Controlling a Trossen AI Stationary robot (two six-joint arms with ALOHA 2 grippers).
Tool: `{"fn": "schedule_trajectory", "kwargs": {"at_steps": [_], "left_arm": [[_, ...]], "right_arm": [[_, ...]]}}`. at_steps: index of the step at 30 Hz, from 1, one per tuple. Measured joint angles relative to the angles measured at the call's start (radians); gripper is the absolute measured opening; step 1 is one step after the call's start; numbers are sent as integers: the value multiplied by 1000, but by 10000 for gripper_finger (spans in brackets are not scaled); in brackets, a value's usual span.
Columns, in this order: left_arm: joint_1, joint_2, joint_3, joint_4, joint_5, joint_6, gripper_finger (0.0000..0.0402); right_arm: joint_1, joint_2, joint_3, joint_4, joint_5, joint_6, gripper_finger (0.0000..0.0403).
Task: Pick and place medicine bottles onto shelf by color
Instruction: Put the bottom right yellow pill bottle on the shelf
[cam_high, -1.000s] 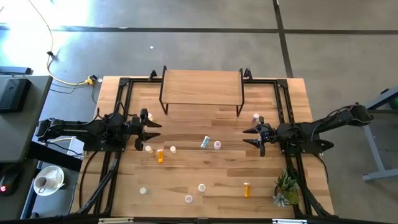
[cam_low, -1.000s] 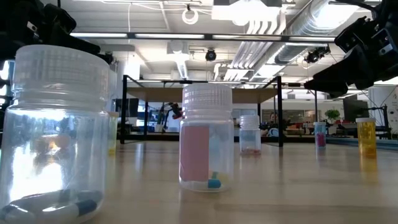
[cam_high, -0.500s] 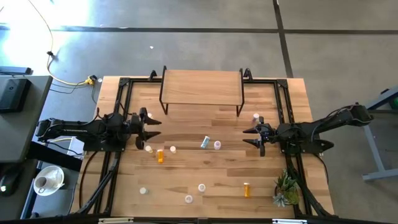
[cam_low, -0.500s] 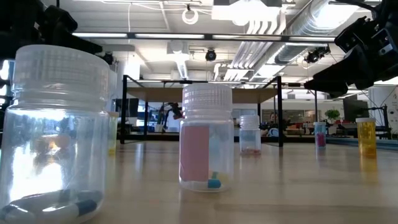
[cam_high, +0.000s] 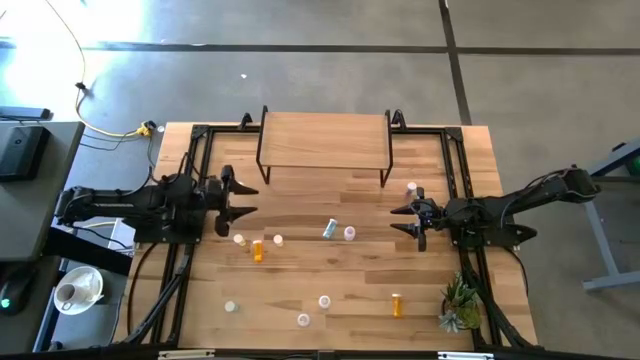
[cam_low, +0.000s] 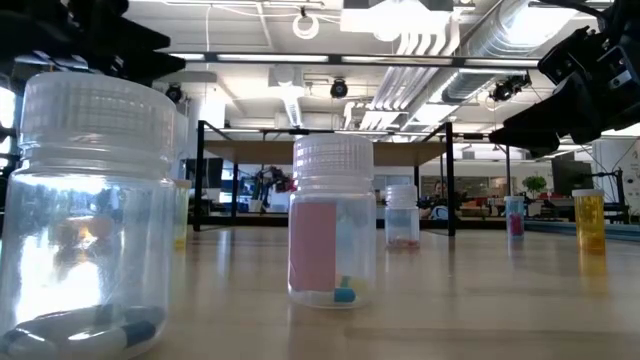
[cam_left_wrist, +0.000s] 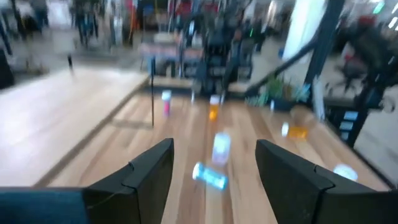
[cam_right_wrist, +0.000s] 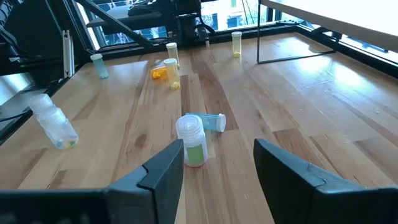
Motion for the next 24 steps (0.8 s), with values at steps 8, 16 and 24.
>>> {"fn": "schedule_trajectory", "kwargs": {"at_steps": [8, 16, 24], "left_arm": [[-69, 136, 227, -358, 26, -34, 216], [-222, 202, 340, -525, 27, -148, 216], [-355, 230, 372, -621, 27, -272, 216]], "right_arm": [[0, 0, 0, 0, 0, 0, 186], [0, 0, 0, 0, 0, 0, 186], [0, 0, 0, 0, 0, 0, 186]]}}
